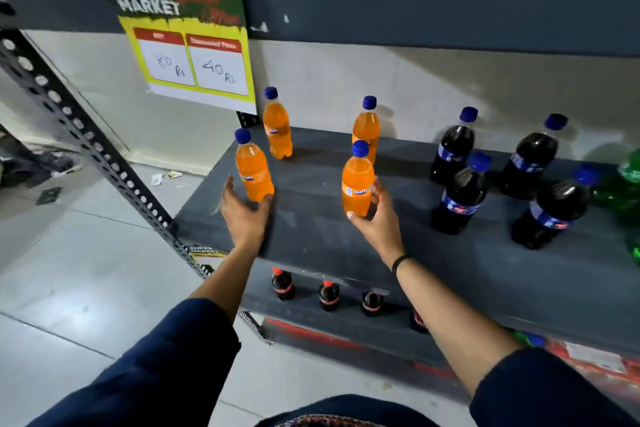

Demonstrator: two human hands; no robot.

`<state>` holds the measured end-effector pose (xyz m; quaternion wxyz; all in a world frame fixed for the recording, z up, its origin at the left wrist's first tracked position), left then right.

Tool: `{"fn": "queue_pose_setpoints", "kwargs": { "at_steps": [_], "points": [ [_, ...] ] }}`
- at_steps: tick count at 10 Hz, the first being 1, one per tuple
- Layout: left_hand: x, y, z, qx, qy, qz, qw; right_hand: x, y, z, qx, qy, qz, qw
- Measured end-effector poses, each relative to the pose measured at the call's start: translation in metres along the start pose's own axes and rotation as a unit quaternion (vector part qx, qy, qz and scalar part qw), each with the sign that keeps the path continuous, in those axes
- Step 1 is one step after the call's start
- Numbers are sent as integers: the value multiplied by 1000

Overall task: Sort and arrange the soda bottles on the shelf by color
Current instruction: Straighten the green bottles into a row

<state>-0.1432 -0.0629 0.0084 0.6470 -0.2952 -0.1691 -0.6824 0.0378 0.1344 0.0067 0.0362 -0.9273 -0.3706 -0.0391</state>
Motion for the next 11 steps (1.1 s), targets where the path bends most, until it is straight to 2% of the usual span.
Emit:
{"fn": "queue_pose_setpoints", "kwargs": {
  "at_steps": [2, 6, 11],
  "points": [
    [-5, -14, 6, -28, -79, -7, 996, -4, -6, -6, -44, 27, -13, 999],
    [-5, -13, 6, -28, -90, -1, 996, -19, -7, -5, -34, 93, 88, 991],
    [-4, -12, 2, -39, -82, -24, 996, -12, 5, -2, 14, 64, 56, 996]
  ]
}}
Point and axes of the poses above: each hand's wrist, its own y-axis away from the middle knuckle, its own x-axis out of the back of the hand, z = x × y, the point moved 5 cm from there along -y, towards the middle knuckle, and after that the axes turned 12 degrees about -y, right-handed, at the moved point
